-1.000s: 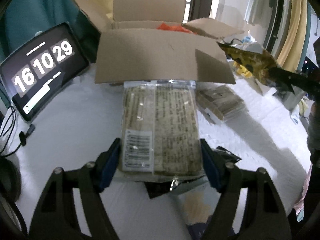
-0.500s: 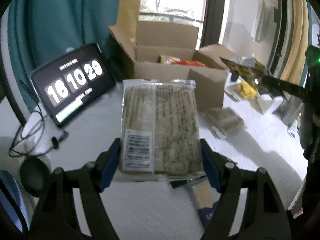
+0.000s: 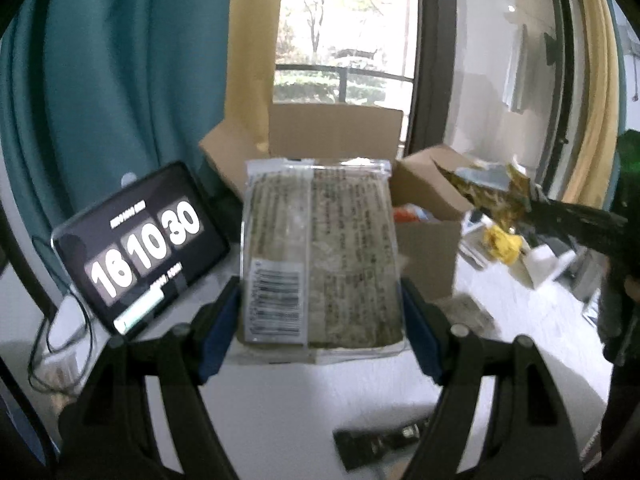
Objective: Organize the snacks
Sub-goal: 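Carry the waffle bag and cracker pack into the box and release both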
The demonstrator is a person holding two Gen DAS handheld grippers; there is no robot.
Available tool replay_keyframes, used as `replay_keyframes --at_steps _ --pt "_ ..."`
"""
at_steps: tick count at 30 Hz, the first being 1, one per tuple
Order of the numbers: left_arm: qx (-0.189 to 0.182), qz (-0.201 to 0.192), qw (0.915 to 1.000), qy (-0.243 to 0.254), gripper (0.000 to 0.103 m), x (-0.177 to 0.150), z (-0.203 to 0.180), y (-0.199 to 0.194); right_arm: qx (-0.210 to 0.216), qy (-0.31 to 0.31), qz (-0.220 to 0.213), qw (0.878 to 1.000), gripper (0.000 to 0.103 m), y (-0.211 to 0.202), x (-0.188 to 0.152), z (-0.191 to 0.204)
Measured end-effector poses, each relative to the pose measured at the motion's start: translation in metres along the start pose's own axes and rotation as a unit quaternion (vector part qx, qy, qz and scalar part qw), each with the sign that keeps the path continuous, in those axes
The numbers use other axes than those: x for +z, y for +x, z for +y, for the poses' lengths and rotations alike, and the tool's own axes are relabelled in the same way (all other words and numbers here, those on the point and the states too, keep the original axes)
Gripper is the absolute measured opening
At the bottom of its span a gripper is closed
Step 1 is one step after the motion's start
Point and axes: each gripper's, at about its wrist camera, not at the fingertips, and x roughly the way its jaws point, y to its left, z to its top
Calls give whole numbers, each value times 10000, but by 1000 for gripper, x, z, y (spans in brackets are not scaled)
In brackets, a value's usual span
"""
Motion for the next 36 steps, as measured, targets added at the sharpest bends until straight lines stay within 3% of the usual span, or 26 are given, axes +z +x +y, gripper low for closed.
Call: replay_keyframes --at_steps 16,29,36 --pt "57 34 9999 145 76 70 6 105 -111 243 -239 9994 40 47 45 -34" --pt "127 375 9989 269 78 104 14 206 -89 247 -380 9989 40 87 72 -52" --pt "41 79 9999 142 89 116 18 198 -104 167 -342 9992 40 109 84 -49"
